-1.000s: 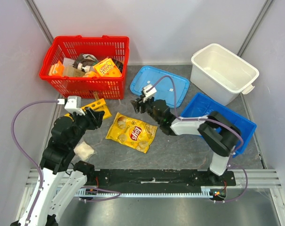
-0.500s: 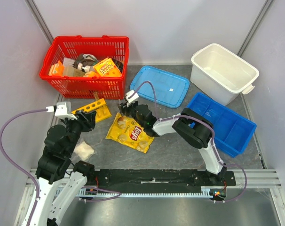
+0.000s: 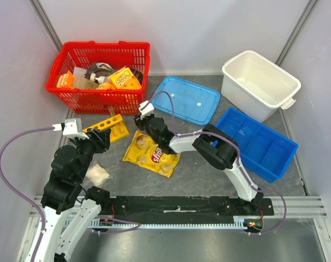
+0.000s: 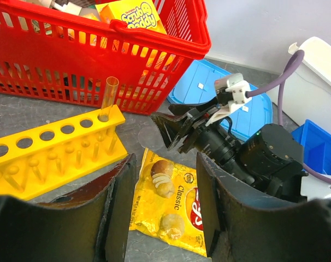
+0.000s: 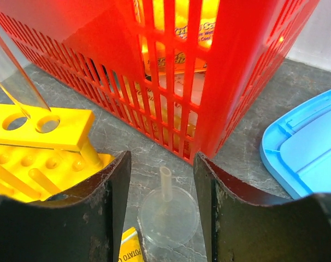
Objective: Organize the chemistry lab equipment
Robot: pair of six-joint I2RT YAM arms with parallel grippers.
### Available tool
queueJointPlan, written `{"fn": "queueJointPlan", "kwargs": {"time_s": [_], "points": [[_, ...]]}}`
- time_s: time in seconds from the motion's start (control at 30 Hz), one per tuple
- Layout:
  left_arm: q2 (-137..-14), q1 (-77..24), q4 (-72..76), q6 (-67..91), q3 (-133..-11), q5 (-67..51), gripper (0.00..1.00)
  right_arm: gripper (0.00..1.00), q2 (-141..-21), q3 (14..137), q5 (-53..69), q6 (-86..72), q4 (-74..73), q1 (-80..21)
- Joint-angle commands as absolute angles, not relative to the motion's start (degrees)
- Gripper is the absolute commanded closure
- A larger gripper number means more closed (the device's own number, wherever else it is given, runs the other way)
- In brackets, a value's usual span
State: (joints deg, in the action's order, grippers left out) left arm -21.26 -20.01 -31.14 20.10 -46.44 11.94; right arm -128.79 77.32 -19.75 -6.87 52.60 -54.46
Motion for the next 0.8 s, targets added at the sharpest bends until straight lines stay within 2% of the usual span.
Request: {"fn": "queueJointPlan", "kwargs": {"time_s": [0.0,0.2,0.47,0.77], "points": [[-21.4,-20.3,-29.9,20.1,-47.0,13.1,0.46,0.45,-130.9,81.6,-22.5,-6.5,51.8,-55.5],[-21.3,-20.4,-29.9,20.1,-47.0,13.2,0.46,0.52,-132.0,83.5,-25.8,-6.2,49.7,-55.8],[-21.4,-20.6,-30.0,20.0,-47.0,13.2,0.46,0.79,-132.5,84.2,-26.5,-4.9,47.9,-55.9],[-21.1,-20.6,-30.0,20.0,-46.9,13.4,0.46,0.93,-129.1,79.6,-26.7,-4.6,50.7,-56.2]]}}
